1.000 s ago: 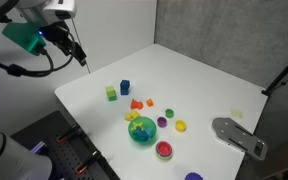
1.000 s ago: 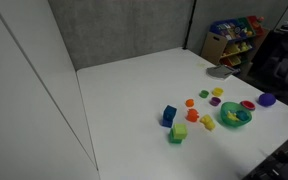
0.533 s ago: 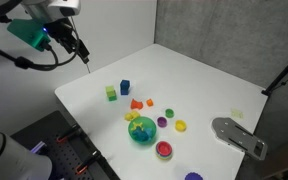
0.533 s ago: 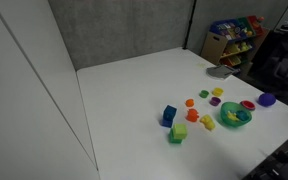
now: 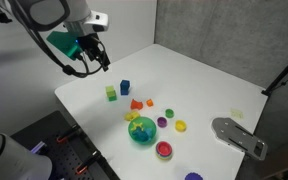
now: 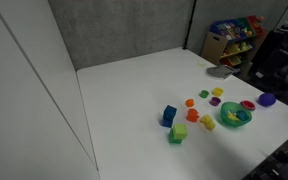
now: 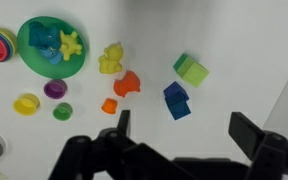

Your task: Place the small, yellow bowl in the pink bowl

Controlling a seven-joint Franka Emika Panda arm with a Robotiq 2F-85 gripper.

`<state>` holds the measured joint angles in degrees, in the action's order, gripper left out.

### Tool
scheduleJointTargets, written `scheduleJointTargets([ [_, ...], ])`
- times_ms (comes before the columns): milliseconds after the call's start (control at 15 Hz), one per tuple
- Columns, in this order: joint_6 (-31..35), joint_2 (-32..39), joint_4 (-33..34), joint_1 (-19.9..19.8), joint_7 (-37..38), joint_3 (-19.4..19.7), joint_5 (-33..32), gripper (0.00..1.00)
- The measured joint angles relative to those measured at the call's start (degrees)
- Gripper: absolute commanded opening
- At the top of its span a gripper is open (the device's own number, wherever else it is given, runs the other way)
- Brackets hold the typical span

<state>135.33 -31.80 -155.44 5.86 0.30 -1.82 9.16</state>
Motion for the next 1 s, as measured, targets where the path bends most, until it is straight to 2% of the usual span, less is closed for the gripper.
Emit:
scheduleJointTargets([
  [467, 7.94, 18.25, 7.43, -5.22, 0.0, 2.72, -1.82, 1.0],
  [1000, 15.55, 39.21, 19.35, -10.43, 0.83, 7.11, -2.17, 1.0],
])
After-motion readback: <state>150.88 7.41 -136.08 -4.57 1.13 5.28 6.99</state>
